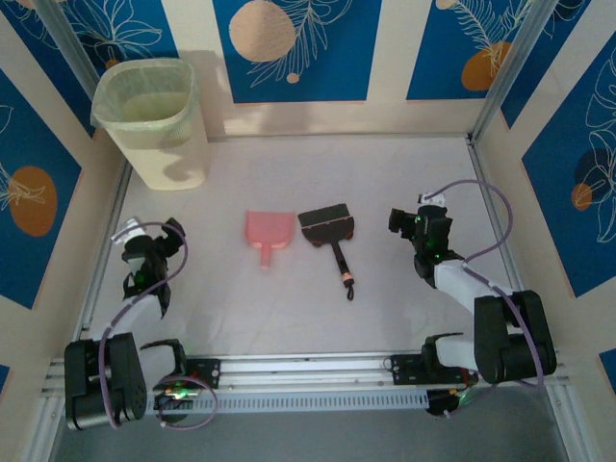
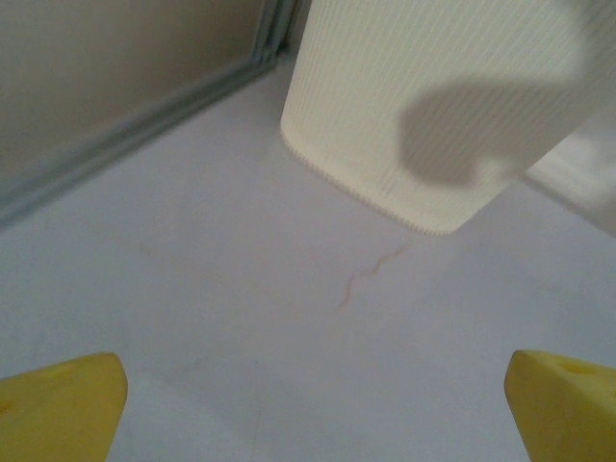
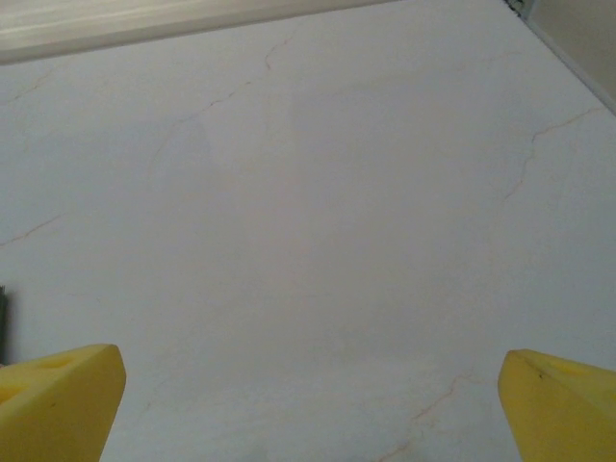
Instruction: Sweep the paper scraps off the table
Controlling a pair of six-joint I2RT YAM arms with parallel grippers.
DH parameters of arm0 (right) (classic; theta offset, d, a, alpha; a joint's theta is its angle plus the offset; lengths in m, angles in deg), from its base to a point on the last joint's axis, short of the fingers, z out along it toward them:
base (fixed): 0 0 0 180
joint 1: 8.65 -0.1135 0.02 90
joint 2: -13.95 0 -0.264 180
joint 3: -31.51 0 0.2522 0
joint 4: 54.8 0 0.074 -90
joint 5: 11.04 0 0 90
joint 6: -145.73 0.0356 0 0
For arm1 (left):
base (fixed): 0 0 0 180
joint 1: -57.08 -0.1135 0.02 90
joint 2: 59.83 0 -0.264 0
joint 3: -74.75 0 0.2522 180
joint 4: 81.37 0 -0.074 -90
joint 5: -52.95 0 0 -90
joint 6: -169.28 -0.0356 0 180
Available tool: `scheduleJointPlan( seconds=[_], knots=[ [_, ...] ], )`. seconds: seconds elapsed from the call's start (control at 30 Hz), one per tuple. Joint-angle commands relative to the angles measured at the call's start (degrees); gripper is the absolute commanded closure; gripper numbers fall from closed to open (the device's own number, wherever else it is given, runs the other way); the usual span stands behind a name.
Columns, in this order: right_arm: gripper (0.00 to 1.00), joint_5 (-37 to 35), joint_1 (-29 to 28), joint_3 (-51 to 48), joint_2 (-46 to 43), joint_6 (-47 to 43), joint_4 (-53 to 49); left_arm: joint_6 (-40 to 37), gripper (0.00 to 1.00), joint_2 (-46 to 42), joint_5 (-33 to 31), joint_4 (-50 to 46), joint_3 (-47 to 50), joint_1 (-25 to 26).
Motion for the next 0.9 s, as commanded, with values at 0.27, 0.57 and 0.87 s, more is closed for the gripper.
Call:
scheduleJointPlan(
  seconds=[0.27, 0.57, 0.87],
  knots=[
    [0.01, 16.72, 1.12, -2.65, 2.64, -8.01, 9.85, -11.57, 0.00, 6.24, 7.91, 4.12, -2.68, -0.33],
    [0.01, 19.48, 0.35, -8.80, 4.68, -13.30, 25.85, -13.93, 0.00, 13.76, 17.88, 14.73, -3.03, 0.24],
    [0.01, 20.50, 1.92, -10.20, 9.55, -12.50, 33.03, -18.29, 0.00, 21.47, 21.97, 23.05, -1.88, 2.77]
  ],
)
